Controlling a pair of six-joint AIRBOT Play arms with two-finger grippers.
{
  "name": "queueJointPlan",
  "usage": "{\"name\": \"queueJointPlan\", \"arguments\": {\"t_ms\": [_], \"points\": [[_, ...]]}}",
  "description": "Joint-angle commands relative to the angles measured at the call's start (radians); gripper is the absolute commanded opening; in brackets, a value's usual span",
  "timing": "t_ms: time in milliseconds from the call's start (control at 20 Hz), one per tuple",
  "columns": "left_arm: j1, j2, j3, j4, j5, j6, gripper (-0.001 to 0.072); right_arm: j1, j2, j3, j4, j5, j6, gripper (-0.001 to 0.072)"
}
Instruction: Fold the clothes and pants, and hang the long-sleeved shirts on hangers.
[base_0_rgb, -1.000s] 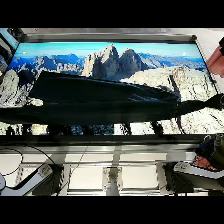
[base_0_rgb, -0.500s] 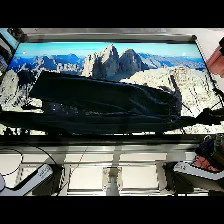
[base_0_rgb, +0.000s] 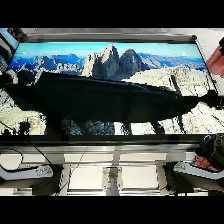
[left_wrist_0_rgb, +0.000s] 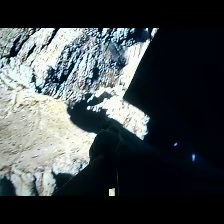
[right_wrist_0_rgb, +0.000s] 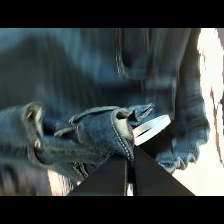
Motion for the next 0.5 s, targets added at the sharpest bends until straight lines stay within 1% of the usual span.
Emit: {"name": "queueJointPlan", "arguments": {"t_ms": [0, 100, 200, 350, 450], "points": [[-0.033, -0.151, 0.153, 0.008, -0.011, -0.124, 0.0029, 0.015, -0.026, 0.005, 0.066, -0.184, 0.053, 0.0012], [-0.033, -0.199, 0.19, 0.007, -0.001, -0.152, 0.0029, 0.042, -0.075, 0.005, 0.065, -0.196, 0.058, 0.0012], [-0.036, -0.223, 0.212, -0.003, 0.039, -0.156, 0.0029, 0.081, -0.135, 0.005, 0.071, -0.241, 0.064, 0.0012], [-0.048, -0.225, 0.22, -0.005, 0.159, -0.182, 0.0029, 0.144, -0.205, 0.006, 0.112, -0.366, 0.071, 0.0012], [-0.062, -0.226, 0.22, -0.016, 0.235, -0.182, 0.0029, 0.176, -0.231, 0.008, 0.133, -0.472, 0.094, 0.0013]]}}
